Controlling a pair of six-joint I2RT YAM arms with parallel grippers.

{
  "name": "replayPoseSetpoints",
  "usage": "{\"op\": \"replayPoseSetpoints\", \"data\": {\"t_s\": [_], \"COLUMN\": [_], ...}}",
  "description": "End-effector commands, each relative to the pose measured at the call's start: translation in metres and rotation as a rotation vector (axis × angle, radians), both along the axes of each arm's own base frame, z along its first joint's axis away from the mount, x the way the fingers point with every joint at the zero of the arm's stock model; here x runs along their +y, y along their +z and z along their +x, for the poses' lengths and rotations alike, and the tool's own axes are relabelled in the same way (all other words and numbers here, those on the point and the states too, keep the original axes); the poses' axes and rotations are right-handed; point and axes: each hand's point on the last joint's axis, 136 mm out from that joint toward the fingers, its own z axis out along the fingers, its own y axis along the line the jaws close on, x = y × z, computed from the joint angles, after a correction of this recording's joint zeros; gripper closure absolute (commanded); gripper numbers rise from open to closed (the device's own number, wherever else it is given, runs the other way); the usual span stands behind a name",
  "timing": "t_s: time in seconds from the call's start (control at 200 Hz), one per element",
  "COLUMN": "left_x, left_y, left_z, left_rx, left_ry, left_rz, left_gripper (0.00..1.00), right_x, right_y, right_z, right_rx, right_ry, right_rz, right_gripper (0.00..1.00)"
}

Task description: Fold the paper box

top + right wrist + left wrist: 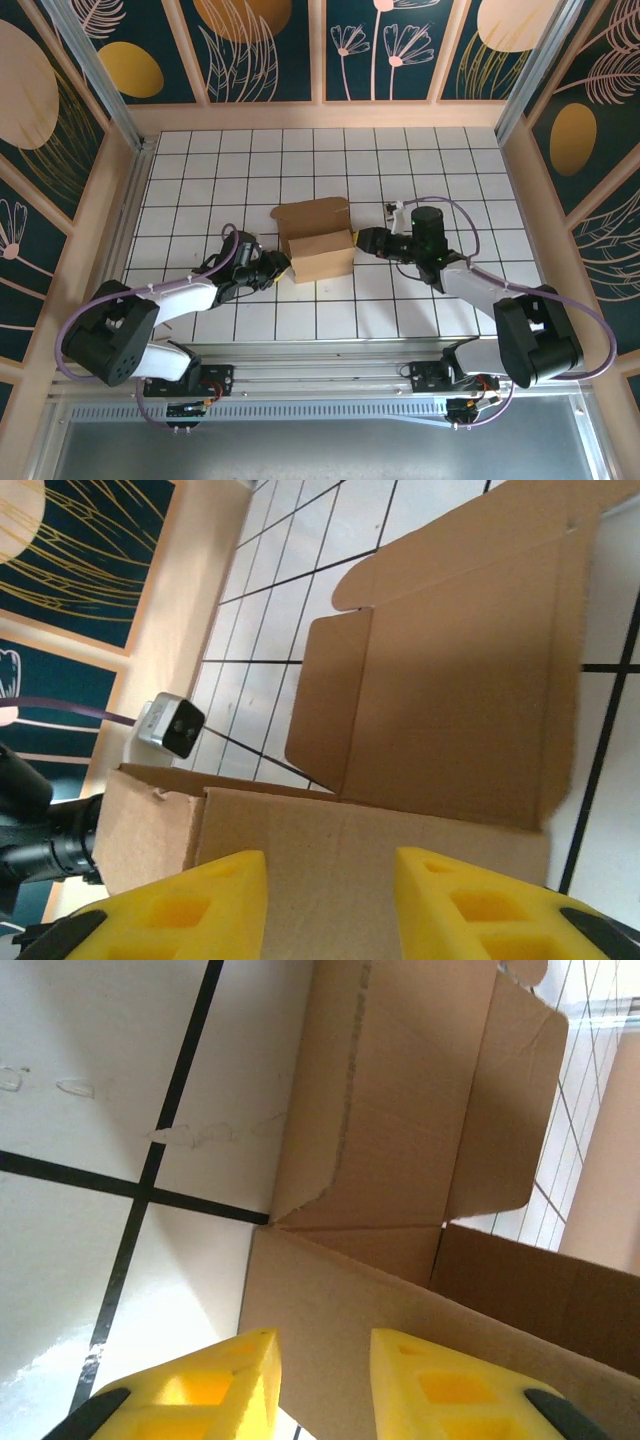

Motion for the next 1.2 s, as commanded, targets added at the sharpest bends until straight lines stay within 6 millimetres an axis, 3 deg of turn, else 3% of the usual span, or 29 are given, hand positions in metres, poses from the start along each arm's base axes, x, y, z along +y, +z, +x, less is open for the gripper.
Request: {"op": "replayPoseSetpoints", "data": {"t_s": [0.0, 0.22, 0.315, 0.43, 0.536, 0.611, 0.756, 0.891, 0.956, 1.021, 1.106, 1.196], "left_x": [-0.018, -0.018, 0.005, 0.046, 0.048, 0.035, 0.014, -0.008, -0.019, -0.023, -0.028, -0.032], "left_y": [0.016, 0.017, 0.020, 0.041, 0.067, 0.086, 0.110, 0.129, 0.125, 0.109, 0.092, 0.086], "left_z": [0.010, 0.022, 0.028, 0.040, 0.045, 0.046, 0.042, 0.032, 0.024, 0.017, 0.006, -0.011], "left_rx": [-0.033, -0.052, -0.088, -0.164, -0.184, -0.193, -0.164, -0.205, -0.202, -0.165, -0.127, -0.107], "left_ry": [-0.016, -0.014, 0.030, 0.138, 0.169, 0.159, 0.129, 0.028, -0.041, -0.090, -0.132, -0.167], "left_rz": [-0.085, -0.036, 0.132, 0.341, 0.297, 0.203, 0.052, -0.012, -0.013, 0.013, 0.024, 0.011], "left_gripper": [0.70, 0.70, 0.62, 0.53, 0.49, 0.45, 0.39, 0.27, 0.19, 0.17, 0.30, 0.40], "right_x": [0.012, 0.002, -0.030, -0.072, -0.083, -0.074, -0.024, -0.006, -0.005, -0.001, 0.004, 0.009], "right_y": [-0.003, -0.001, 0.006, 0.013, 0.019, 0.021, 0.038, 0.026, 0.018, 0.011, 0.003, 0.001], "right_z": [-0.013, -0.019, -0.004, 0.009, 0.017, 0.021, 0.014, 0.003, -0.004, -0.013, -0.030, -0.050], "right_rx": [0.008, 0.010, 0.033, 0.122, 0.170, 0.241, 0.276, 0.299, 0.301, 0.300, 0.298, 0.303], "right_ry": [0.014, -0.062, -0.213, -0.376, -0.432, -0.400, -0.252, -0.228, -0.230, -0.213, -0.185, -0.157], "right_rz": [0.037, 0.013, -0.042, -0.024, -0.083, -0.082, -0.040, -0.141, -0.166, -0.188, -0.211, -0.204], "right_gripper": [0.63, 0.60, 0.53, 0.48, 0.40, 0.36, 0.30, 0.29, 0.36, 0.53, 0.69, 0.71]}}
